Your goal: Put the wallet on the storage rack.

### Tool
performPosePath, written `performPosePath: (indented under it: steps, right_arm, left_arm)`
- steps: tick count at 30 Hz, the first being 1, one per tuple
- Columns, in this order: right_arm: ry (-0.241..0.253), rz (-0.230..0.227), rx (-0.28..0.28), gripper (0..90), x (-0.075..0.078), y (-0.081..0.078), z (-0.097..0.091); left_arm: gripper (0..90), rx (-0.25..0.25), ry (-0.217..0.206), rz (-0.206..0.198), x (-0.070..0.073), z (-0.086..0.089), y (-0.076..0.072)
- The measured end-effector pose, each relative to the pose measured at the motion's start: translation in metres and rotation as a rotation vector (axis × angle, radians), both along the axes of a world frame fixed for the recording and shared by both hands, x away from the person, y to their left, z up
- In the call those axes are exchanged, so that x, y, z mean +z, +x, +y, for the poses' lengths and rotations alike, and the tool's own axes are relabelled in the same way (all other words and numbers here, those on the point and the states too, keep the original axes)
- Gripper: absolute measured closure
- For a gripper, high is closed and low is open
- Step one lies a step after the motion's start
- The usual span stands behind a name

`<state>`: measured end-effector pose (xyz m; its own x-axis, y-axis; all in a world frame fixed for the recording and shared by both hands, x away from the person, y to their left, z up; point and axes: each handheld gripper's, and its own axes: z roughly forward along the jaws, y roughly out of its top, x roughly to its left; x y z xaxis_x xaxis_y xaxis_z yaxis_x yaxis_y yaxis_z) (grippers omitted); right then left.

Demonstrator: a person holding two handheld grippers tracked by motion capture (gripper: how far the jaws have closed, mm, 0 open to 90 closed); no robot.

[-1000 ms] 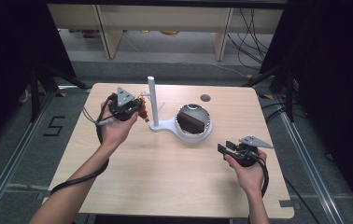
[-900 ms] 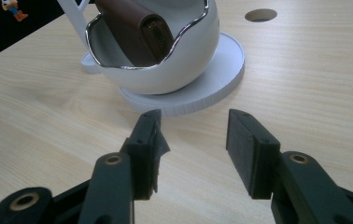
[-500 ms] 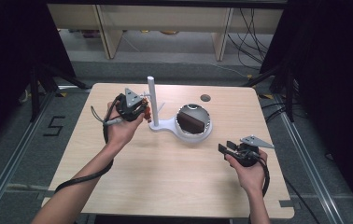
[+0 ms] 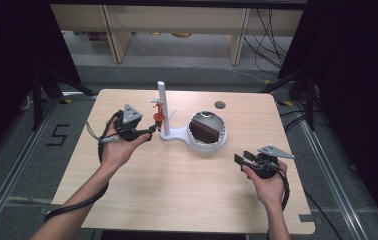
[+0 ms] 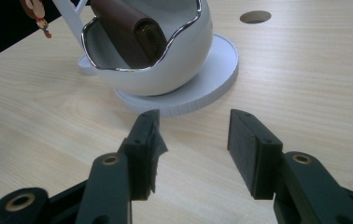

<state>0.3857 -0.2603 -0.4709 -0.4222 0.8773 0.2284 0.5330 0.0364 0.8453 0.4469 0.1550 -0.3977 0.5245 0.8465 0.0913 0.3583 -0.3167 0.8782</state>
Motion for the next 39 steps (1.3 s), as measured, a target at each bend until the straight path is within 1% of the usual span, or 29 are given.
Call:
performPosePath:
  steps: [1, 2, 3, 4, 6, 10, 12, 13, 14, 17, 19, 20, 21, 22, 23, 24, 25, 26, 27, 29, 30, 31, 32, 33, 35, 36, 37, 38, 39]
  right_arm:
    - [-0.007, -0.005, -0.002, 54.6, 0.0, 0.0, -0.001]
    - [-0.007, -0.005, -0.002, 54.6, 0.0, 0.0, -0.001]
    - [-0.007, 0.004, -0.001, 54.6, 0.001, 0.0, -0.002]
    - [-0.01, -0.009, 0.002, 54.7, 0.0, 0.001, -0.003]
    - [-0.006, -0.012, 0.001, 54.6, -0.001, 0.001, -0.003]
    - [-0.009, -0.019, -0.004, 54.6, -0.001, 0.001, -0.004]
    - [-0.001, -0.01, -0.01, 54.6, 0.0, 0.0, -0.004]
    - [-0.004, -0.014, -0.006, 54.6, -0.001, 0.0, -0.005]
    - [-0.012, -0.018, -0.009, 54.6, -0.002, 0.001, -0.005]
    - [-0.007, -0.006, -0.012, 54.6, -0.002, 0.0, -0.006]
    - [-0.028, -0.008, -0.02, 54.6, -0.002, -0.001, -0.008]
    - [-0.011, -0.012, -0.013, 54.6, -0.002, -0.001, -0.008]
    - [0.004, 0.016, -0.029, 54.6, -0.001, -0.003, -0.007]
    - [-0.001, 0.013, -0.03, 54.6, -0.001, -0.003, -0.007]
    - [-0.024, -0.012, -0.019, 54.6, -0.002, -0.001, -0.01]
    - [-0.031, -0.017, -0.021, 54.5, -0.003, -0.001, -0.01]
    - [-0.022, -0.011, -0.018, 54.5, -0.002, -0.002, -0.01]
    - [-0.032, -0.012, -0.024, 54.5, -0.003, -0.001, -0.011]
    - [-0.026, 0.0, -0.028, 54.5, -0.003, -0.002, -0.01]
    - [-0.026, -0.005, -0.02, 54.5, -0.005, -0.002, -0.012]
    - [-0.005, 0.021, -0.053, 54.5, -0.005, -0.003, -0.008]
    - [-0.047, 0.002, -0.032, 54.5, -0.005, -0.002, -0.012]
    - [-0.018, 0.032, -0.04, 54.5, -0.006, -0.003, -0.01]
    - [-0.007, 0.028, -0.042, 54.5, -0.007, -0.003, -0.009]
    - [-0.008, 0.029, -0.044, 54.5, -0.009, -0.003, -0.009]
    - [-0.021, 0.024, -0.042, 54.5, -0.01, -0.002, -0.009]
    - [-0.029, 0.017, -0.023, 54.4, -0.012, -0.001, -0.011]
    - [-0.043, 0.027, -0.024, 54.4, -0.012, -0.001, -0.012]
    - [-0.04, 0.018, -0.016, 54.3, -0.013, -0.001, -0.013]
  left_arm:
    - [34.0, -0.005, 0.0, -0.002, -0.003, 0.011, -0.004]
    - [33.5, -0.005, 0.0, -0.002, -0.003, 0.011, -0.004]
    - [33.5, -0.006, 0.003, 0.007, -0.004, 0.017, -0.006]
    - [32.8, 0.001, -0.005, 0.008, -0.006, 0.022, -0.009]
    - [32.3, -0.001, -0.011, 0.0, -0.008, 0.033, -0.014]
    - [34.4, -0.04, -0.041, 0.005, -0.019, 0.056, -0.025]
    - [34.7, -0.028, -0.046, 0.01, -0.024, 0.065, -0.03]
    - [34.7, -0.029, -0.046, 0.009, -0.028, 0.071, -0.033]
    - [34.6, -0.017, -0.053, 0.009, -0.031, 0.073, -0.035]
    - [34.4, -0.005, -0.057, -0.003, -0.041, 0.087, -0.044]
    - [34.4, -0.003, -0.053, -0.01, -0.046, 0.094, -0.048]
    - [34.4, 0.001, -0.051, -0.02, -0.05, 0.098, -0.05]
    - [34.4, 0.006, -0.059, -0.029, -0.053, 0.102, -0.051]
    - [34.5, 0.022, -0.057, -0.029, -0.056, 0.106, -0.053]
    - [34.6, 0.035, -0.071, -0.028, -0.061, 0.109, -0.056]
    - [34.6, 0.041, -0.081, -0.028, -0.064, 0.111, -0.057]
    - [34.7, 0.046, -0.087, -0.03, -0.068, 0.113, -0.059]
    - [34.8, 0.05, -0.095, -0.033, -0.071, 0.115, -0.061]
    - [34.9, 0.055, -0.106, -0.037, -0.076, 0.116, -0.064]
    - [35.1, 0.068, -0.121, -0.042, -0.086, 0.118, -0.068]
    - [35.1, 0.074, -0.13, -0.044, -0.091, 0.118, -0.07]
    - [35.1, 0.083, -0.14, -0.043, -0.096, 0.117, -0.072]
    - [35.0, 0.086, -0.145, -0.044, -0.1, 0.117, -0.074]
    - [34.9, 0.091, -0.162, -0.054, -0.104, 0.116, -0.075]
    - [34.5, 0.095, -0.163, -0.055, -0.107, 0.115, -0.076]
    - [34.3, 0.099, -0.168, -0.063, -0.109, 0.114, -0.076]
    - [34.0, 0.106, -0.171, -0.07, -0.109, 0.114, -0.077]
    - [33.9, 0.109, -0.174, -0.077, -0.11, 0.113, -0.078]
    - [33.7, 0.109, -0.173, -0.081, -0.111, 0.112, -0.079]
